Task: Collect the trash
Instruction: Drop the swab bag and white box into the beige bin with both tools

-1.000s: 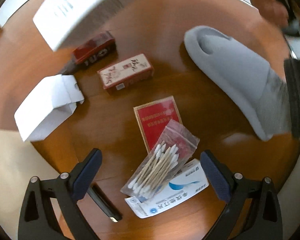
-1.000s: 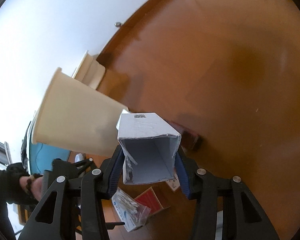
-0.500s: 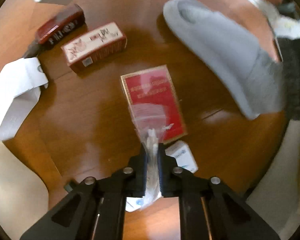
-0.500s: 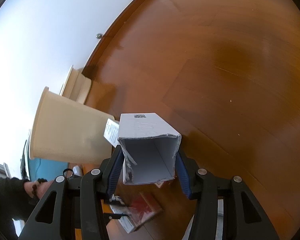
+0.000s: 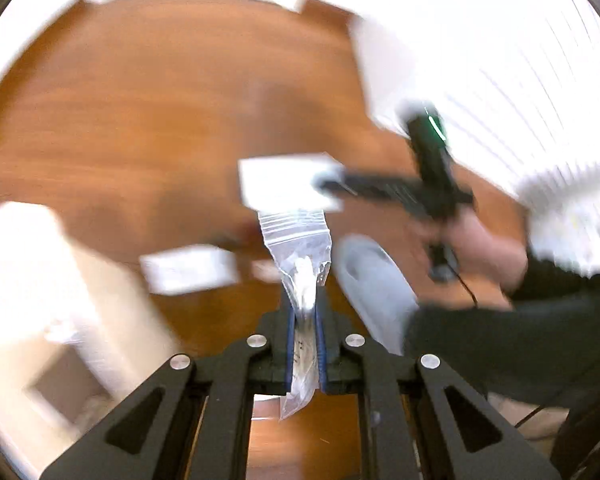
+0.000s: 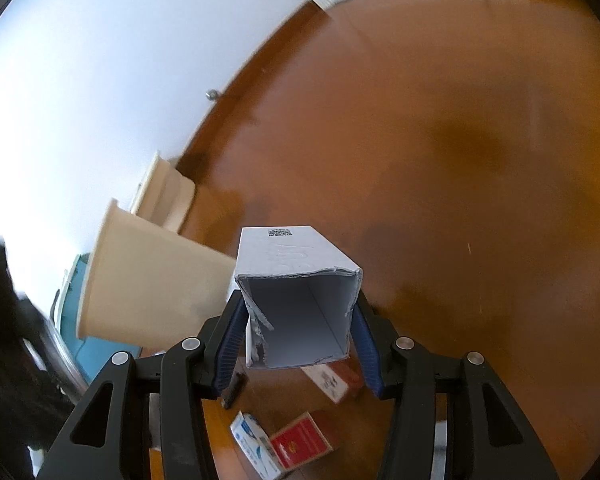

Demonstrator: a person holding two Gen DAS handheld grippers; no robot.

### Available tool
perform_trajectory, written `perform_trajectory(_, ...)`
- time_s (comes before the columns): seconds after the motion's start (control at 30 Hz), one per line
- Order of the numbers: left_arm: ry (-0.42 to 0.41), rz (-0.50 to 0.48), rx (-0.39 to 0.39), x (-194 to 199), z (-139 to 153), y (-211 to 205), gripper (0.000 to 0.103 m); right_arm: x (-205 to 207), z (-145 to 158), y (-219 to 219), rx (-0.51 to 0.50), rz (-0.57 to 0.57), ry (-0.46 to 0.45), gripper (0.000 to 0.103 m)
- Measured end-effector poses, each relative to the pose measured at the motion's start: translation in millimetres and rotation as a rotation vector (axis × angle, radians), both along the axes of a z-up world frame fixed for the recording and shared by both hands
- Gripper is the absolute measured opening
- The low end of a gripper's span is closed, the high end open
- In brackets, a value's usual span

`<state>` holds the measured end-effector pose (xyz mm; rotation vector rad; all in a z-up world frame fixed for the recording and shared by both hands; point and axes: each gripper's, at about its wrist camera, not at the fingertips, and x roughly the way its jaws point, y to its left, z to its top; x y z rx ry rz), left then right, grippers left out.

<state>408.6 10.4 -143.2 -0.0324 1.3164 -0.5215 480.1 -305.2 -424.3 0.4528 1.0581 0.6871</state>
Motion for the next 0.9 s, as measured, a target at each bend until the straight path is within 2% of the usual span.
perform_trajectory(0.07,-0.005,0.099,0.064,7,13,41,0.009,5,16,6,0.018,0.005,-0.038,0.053)
perform_trajectory(0.1,0.006,0.140,0.114,8,8,66,0.009,7,24,9,0.029,0.008,-0.055,0.053)
perform_trajectory(0.17,0.056,0.231,0.202,11,-17,106,0.009,9,35,15,0.046,0.018,-0.078,0.053)
perform_trajectory(0.27,0.136,0.373,0.185,12,-57,150,0.009,10,49,29,0.058,0.053,-0.112,0.053)
perform_trajectory(0.33,0.191,0.400,0.229,14,-87,159,0.010,8,56,39,0.050,0.082,-0.131,0.053)
perform_trajectory(0.37,0.223,0.414,0.244,16,-98,161,0.019,7,59,46,0.044,0.096,-0.137,0.053)
perform_trajectory(0.4,0.232,0.427,0.238,15,-104,162,0.050,6,62,51,0.039,0.112,-0.144,0.053)
perform_trajectory(0.47,0.215,0.459,0.196,12,-105,162,0.102,6,67,61,0.030,0.131,-0.159,0.053)
perform_trajectory(0.53,0.195,0.446,0.191,13,-92,170,0.103,8,73,71,0.027,0.146,-0.173,0.053)
perform_trajectory(0.6,0.149,0.411,0.244,9,-77,166,0.103,11,87,82,0.042,0.168,-0.198,0.053)
perform_trajectory(0.63,0.139,0.397,0.245,12,-70,161,0.103,10,94,88,0.050,0.178,-0.211,0.053)
perform_trajectory(0.73,0.124,0.392,0.210,-7,-39,155,0.103,10,141,114,0.086,0.251,-0.332,0.054)
perform_trajectory(0.83,0.091,0.412,0.180,-36,2,155,0.103,9,179,165,0.041,0.398,-0.417,0.055)
perform_trajectory(0.9,0.072,0.459,0.185,-56,28,161,0.103,8,190,216,-0.007,0.520,-0.443,0.055)
